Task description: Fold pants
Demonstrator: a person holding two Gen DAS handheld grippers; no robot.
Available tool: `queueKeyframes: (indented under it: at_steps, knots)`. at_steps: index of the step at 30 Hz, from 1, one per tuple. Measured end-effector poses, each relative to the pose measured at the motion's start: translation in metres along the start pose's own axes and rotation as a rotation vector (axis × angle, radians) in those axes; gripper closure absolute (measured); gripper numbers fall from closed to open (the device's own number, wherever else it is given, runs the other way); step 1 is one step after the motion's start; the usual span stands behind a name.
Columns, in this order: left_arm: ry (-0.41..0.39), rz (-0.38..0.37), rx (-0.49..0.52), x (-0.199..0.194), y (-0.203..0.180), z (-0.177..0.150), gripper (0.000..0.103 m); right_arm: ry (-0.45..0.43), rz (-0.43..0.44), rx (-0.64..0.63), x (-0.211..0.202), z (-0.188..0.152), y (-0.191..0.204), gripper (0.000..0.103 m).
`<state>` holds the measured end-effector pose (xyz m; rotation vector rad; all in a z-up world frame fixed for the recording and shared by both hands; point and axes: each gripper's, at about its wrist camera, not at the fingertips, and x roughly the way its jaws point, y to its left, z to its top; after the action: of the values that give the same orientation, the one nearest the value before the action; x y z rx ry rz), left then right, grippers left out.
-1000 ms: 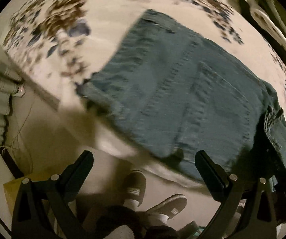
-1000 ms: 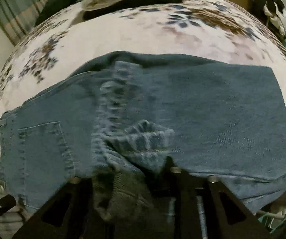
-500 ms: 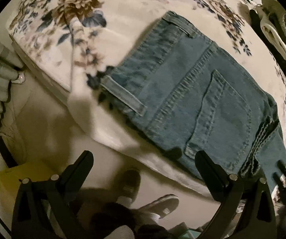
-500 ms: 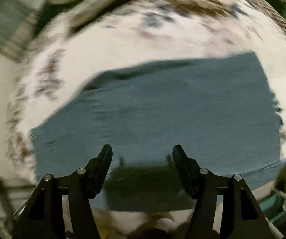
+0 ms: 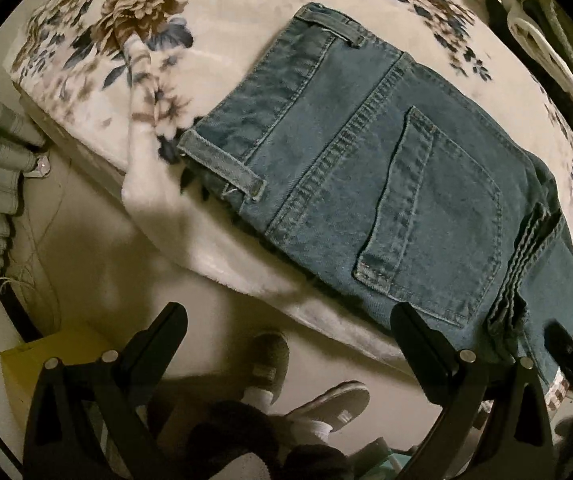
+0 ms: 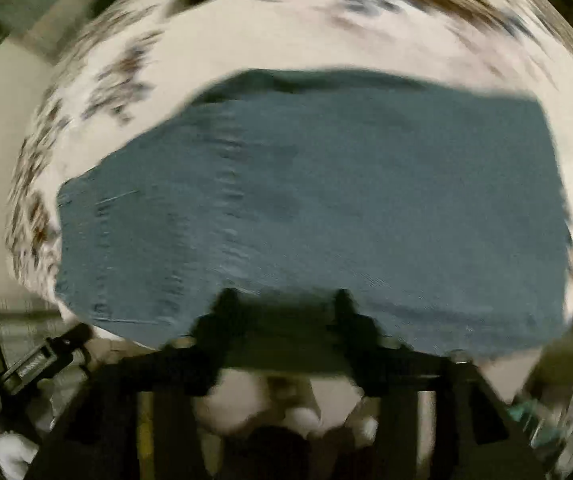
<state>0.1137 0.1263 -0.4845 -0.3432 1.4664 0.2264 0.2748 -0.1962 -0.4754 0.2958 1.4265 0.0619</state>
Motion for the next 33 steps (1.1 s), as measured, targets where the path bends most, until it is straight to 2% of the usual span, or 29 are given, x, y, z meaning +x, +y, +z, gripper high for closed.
queueKeyframes:
  at_steps: [1,3,5,7,9,10,12,14,16,18,21,25,28,29,31,33]
  knots:
    - [0.001,0.0,-0.001,0.0,-0.001,0.0,0.0,0.002,-0.013,-0.05,0.007,0.007,0.009,0.045]
    - [-0.003,-0.001,0.005,-0.003,-0.002,0.002,0.0,-0.003,-0.104,-0.272,0.023,0.003,0.045,0.045]
    - [-0.009,-0.001,0.014,-0.006,-0.002,0.005,0.0,0.015,-0.183,-0.433,0.037,-0.008,0.069,0.045]
    - [-0.011,0.0,0.022,-0.006,-0.002,0.004,0.0,0.041,-0.303,-0.593,0.058,-0.029,0.082,0.045]
    - [-0.008,0.005,0.02,-0.004,0.0,0.004,0.0,0.041,-0.369,-0.649,0.068,-0.038,0.08,0.045]
    - [-0.006,0.005,0.016,-0.003,0.002,0.003,0.0,0.03,-0.369,-0.656,0.065,-0.037,0.079,0.045]
    - [-0.003,0.006,0.001,-0.001,0.007,0.003,0.0,0.019,-0.398,-0.663,0.067,-0.036,0.08,0.063]
    - [0.001,0.007,-0.014,-0.001,0.012,0.003,0.0,0.019,-0.42,-0.666,0.068,-0.034,0.08,0.074]
    - [0.002,0.007,-0.023,0.0,0.016,0.002,0.0,-0.012,-0.464,-0.723,0.068,-0.035,0.085,0.076]
    - [0.001,0.01,-0.025,-0.001,0.019,0.002,0.0,-0.041,-0.496,-0.798,0.064,-0.05,0.087,0.077]
    - [-0.001,0.014,-0.026,-0.001,0.022,0.002,0.0,-0.041,-0.509,-0.875,0.064,-0.056,0.096,0.077]
    - [0.0,0.013,-0.039,0.002,0.025,0.003,0.0,-0.033,-0.502,-0.9,0.057,-0.073,0.1,0.077]
    - [-0.003,-0.007,-0.067,0.003,0.031,0.007,0.0,-0.01,-0.47,-0.855,0.056,-0.063,0.101,0.077]
    - [-0.004,-0.026,-0.088,0.003,0.035,0.008,0.0,-0.002,-0.451,-0.822,0.055,-0.061,0.1,0.075]
    - [-0.006,-0.088,-0.158,0.005,0.045,0.01,0.0,0.048,-0.333,-0.663,0.049,-0.045,0.089,0.064]
    - [-0.019,-0.166,-0.25,0.009,0.06,0.012,0.0,0.059,-0.227,-0.504,0.039,-0.03,0.075,0.053]
